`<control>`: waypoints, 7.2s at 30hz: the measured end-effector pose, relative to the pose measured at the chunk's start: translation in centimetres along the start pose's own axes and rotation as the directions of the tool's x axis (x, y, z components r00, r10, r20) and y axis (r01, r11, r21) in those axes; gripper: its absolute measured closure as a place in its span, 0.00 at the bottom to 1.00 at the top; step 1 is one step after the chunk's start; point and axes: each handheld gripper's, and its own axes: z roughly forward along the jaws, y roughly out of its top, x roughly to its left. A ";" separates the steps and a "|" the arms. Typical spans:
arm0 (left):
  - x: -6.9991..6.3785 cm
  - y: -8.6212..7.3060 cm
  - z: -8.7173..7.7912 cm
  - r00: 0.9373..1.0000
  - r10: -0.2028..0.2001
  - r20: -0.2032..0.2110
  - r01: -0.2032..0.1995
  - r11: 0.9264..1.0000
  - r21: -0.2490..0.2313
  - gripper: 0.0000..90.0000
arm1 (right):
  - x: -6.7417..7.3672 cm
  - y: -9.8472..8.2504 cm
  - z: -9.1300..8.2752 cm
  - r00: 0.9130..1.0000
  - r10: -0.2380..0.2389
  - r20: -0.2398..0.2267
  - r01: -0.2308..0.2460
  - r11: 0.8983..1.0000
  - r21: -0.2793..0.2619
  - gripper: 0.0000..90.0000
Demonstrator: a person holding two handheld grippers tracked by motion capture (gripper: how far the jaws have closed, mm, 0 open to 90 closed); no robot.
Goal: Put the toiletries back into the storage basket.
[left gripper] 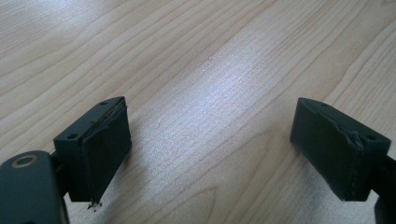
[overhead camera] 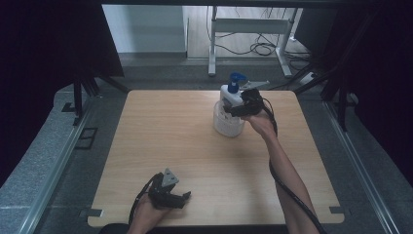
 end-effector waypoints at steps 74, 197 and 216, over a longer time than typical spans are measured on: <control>0.0 0.1 0.0 1.000 0.000 -0.003 0.000 1.000 0.002 0.13 | 1.8 -2.0 -5.9 0.999 -0.038 0.001 0.038 0.999 0.014 0.08; -0.2 0.1 0.1 1.000 -0.011 -0.013 0.011 1.000 -0.001 0.13 | 10.9 -20.3 -11.2 0.995 -0.079 -0.058 0.088 0.982 0.168 0.00; -0.3 0.1 0.1 1.000 -0.016 -0.015 0.016 1.000 -0.001 0.13 | 11.2 -21.7 -10.0 0.995 -0.049 -0.087 0.066 0.976 0.207 0.00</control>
